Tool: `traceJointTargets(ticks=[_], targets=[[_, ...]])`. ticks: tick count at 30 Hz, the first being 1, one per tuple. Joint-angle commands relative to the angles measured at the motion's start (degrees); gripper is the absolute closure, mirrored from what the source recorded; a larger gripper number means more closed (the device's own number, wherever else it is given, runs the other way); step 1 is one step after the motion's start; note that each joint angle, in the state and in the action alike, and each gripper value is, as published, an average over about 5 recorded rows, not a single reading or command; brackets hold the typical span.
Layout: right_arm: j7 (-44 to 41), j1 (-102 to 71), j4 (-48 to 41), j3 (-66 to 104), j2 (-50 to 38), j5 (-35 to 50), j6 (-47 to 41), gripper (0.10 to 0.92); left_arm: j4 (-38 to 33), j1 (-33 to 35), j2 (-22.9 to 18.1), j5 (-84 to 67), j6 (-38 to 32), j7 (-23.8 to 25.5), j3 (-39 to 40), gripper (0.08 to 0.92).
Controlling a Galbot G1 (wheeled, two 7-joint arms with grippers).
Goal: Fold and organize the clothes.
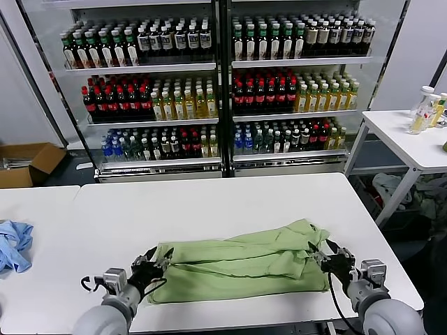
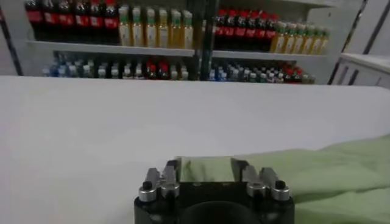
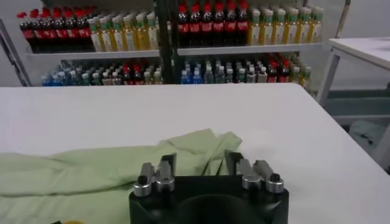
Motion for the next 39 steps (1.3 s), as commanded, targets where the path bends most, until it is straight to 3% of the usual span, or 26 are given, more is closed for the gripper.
traceJointTargets(ticks=[1,4,7,21,30,39], targets=[[-0.57,-2.39,1.69,0.17,0.30,-3.21,1.40,0.299,0.59,2.63,-6.45,14.03,-2.03,-5.02,2.40,0.374],[-0.73,-2.44,1.82,-0.28,0.27,-3.85,1.66,0.232,2.04,2.20,-7.57,15.12,-2.12,-5.36,2.77,0.288],[-0.59,-2.28,1.78,-0.31,0.10,-3.81,1.65,0.207,2.77,2.32,-7.99,14.51,-1.87,-5.14,2.97,0.253],[0.15,-1.77,1.72,0.21,-0.43,-2.72,1.68,0.203,2.35,3.30,-7.51,-0.33,1.76,-2.38,0.42,0.636],[0.24,-1.30,1.70,0.91,-0.91,-1.71,2.07,0.203,1.91,4.62,-2.69,-8.20,1.60,-0.27,-12.15,0.881],[0.07,0.92,1.13,0.32,-1.36,-1.01,2.51,0.203,6.23,6.89,5.19,-13.66,1.56,3.54,-31.35,0.908]])
